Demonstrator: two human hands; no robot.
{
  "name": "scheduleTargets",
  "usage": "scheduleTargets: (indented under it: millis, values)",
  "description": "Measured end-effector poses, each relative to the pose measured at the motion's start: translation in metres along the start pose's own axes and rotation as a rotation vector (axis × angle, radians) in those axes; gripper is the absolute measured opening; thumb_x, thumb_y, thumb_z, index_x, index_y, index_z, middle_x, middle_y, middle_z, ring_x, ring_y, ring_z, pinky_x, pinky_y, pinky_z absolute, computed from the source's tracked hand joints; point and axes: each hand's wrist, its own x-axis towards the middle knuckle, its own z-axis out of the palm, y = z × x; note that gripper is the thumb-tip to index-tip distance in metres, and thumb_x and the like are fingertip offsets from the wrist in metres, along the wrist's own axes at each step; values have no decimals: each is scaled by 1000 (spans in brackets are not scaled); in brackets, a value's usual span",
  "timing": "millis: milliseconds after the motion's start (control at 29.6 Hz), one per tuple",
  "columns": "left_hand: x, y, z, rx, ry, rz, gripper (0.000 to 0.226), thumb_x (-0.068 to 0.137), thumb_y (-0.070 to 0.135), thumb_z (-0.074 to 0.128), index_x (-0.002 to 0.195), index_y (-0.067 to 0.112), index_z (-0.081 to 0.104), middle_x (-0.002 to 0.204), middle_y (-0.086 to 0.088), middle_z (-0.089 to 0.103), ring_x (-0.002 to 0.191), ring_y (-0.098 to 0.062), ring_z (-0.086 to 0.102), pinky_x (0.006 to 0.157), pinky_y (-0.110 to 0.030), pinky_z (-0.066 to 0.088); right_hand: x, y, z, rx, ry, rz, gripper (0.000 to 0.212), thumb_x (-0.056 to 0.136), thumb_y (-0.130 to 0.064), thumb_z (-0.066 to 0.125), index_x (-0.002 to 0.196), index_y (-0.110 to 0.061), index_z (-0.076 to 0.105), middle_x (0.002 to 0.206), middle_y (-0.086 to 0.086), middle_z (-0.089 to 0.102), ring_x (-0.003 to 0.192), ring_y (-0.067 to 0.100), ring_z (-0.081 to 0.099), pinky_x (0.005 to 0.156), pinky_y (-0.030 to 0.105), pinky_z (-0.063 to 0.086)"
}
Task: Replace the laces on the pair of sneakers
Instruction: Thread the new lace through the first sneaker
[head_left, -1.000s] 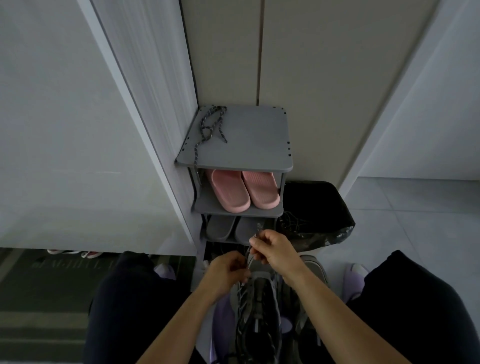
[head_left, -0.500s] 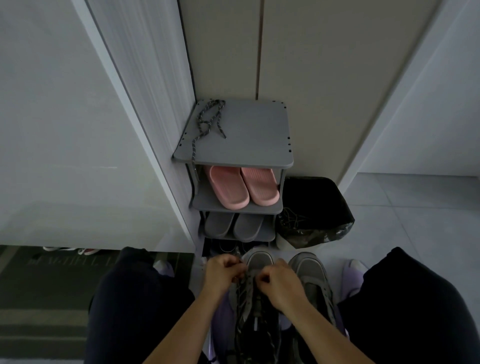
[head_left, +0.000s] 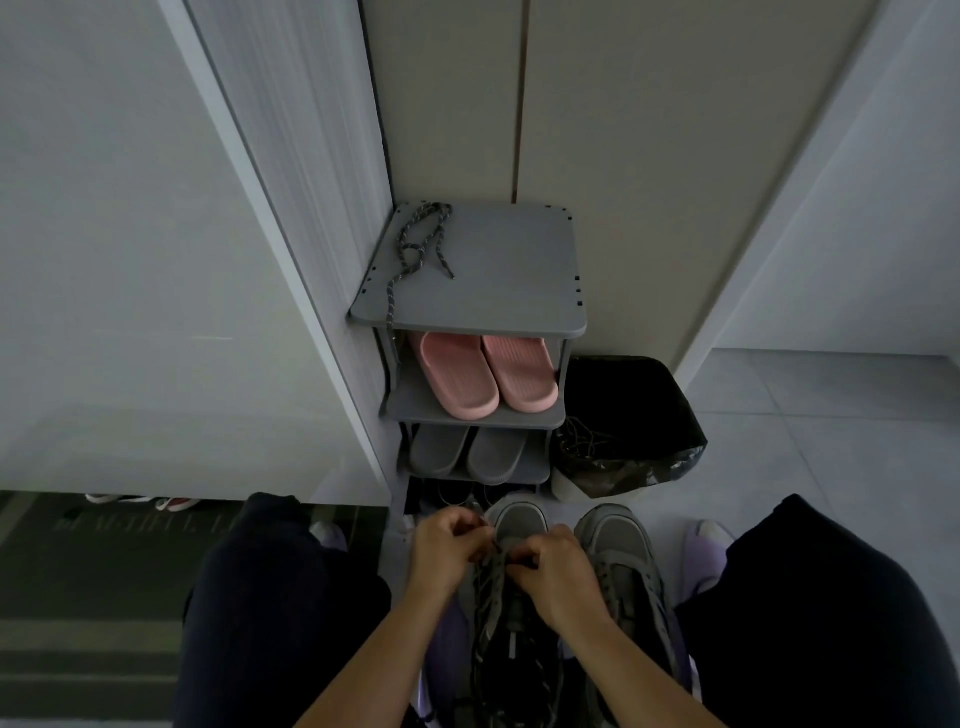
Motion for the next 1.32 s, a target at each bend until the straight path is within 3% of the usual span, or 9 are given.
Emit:
scheduleTargets:
  millis: [203,338,541,710,845,946,1048,1149,1318]
  values:
    - [-2,-2,-3,163,-37,121,27,76,0,69,65,21,57,64,5,60,61,-7,56,59,-14,46,-1,2,3,23,17,-10,25,86,-23,63,109,-15,68,101,-2,41,94,15,58,88,19,46]
    - [-5,0,-1,383,-76,257,6,78,8,69,80,11,64,65,14,54,63,-4,54,59,-7,41,-4,1,4,53,34,-41,24,87,-23,63,110,-24,68,99,-4,41,83,7,52,86,13,43]
    - [-1,-6,2,225,-73,41,29,76,4,70,62,21,52,59,5,54,58,-10,52,53,-12,42,-5,-2,4,-12,44,-84,23,88,-21,61,109,-28,68,97,-5,41,87,11,55,83,14,44]
    - [-2,-11,5,64,-90,-116,29,78,4,68,59,15,49,57,-1,52,53,-11,47,50,-18,39,-4,-5,6,-162,53,-67,19,90,-20,54,102,-20,69,102,0,44,90,16,58,74,23,49]
    - [0,-13,5,44,-97,-113,32,79,4,67,57,15,45,54,1,48,53,-10,44,47,-16,36,3,-10,4,-251,50,-10,19,91,-22,51,95,-11,66,111,5,51,91,19,59,65,24,42]
    - [-2,-15,7,67,-104,-83,29,81,9,66,60,16,46,58,1,48,56,-9,45,47,-11,36,6,-9,3,-255,29,-23,21,91,-27,51,96,-12,65,112,4,52,93,19,59,70,27,45]
    - [-4,-8,9,45,-133,-44,9,84,9,61,83,17,57,77,3,56,72,-7,53,58,-5,40,8,-8,0,-271,-29,-42,23,90,-27,50,100,-10,62,115,6,51,98,23,58,70,27,42]
    - [-6,-5,14,6,-204,-47,37,87,8,56,124,16,52,119,2,55,109,-10,52,89,-16,41,11,-8,-5,-301,-111,-57,26,91,-25,49,106,-6,56,118,11,49,101,26,57,74,29,41]
    - [-14,-2,20,18,-219,-25,49,91,9,50,137,20,40,145,0,39,132,-12,36,113,-30,27,14,-11,-9,-315,-203,-57,28,89,-19,47,111,-4,53,122,14,47,104,30,55,81,32,44]
